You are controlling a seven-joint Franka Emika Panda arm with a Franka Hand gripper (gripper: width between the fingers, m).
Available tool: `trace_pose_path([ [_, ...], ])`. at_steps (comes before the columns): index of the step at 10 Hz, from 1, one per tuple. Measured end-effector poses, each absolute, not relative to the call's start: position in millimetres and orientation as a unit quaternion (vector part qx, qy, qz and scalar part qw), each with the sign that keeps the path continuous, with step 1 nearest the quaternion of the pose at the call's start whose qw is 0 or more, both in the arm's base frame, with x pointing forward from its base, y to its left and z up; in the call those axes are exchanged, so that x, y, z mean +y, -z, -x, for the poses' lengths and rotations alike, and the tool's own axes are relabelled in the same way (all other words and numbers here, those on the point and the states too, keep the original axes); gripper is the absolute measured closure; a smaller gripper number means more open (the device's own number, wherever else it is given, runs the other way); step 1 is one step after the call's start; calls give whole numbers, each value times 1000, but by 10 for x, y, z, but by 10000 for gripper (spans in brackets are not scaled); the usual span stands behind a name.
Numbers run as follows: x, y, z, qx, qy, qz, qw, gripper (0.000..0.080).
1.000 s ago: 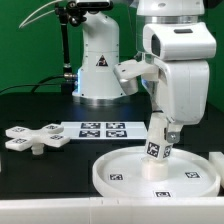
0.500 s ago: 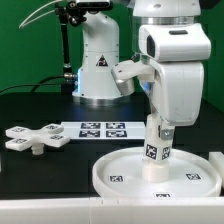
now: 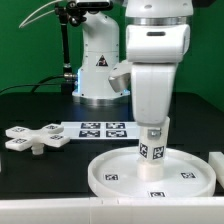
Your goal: Assemble round table
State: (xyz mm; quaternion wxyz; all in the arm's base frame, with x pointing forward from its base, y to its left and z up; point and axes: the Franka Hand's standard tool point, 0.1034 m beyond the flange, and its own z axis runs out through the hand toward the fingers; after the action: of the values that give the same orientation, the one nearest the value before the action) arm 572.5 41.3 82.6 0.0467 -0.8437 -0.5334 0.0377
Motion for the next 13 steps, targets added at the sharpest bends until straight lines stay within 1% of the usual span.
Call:
trace_pose_path([
  [7,425,-825,-5728,-318,-49,946,38,390],
  [9,432,-826,-5722,-221,-53,973,34,390],
  [13,436,-814,-5713,-28,-53,997,41,390],
])
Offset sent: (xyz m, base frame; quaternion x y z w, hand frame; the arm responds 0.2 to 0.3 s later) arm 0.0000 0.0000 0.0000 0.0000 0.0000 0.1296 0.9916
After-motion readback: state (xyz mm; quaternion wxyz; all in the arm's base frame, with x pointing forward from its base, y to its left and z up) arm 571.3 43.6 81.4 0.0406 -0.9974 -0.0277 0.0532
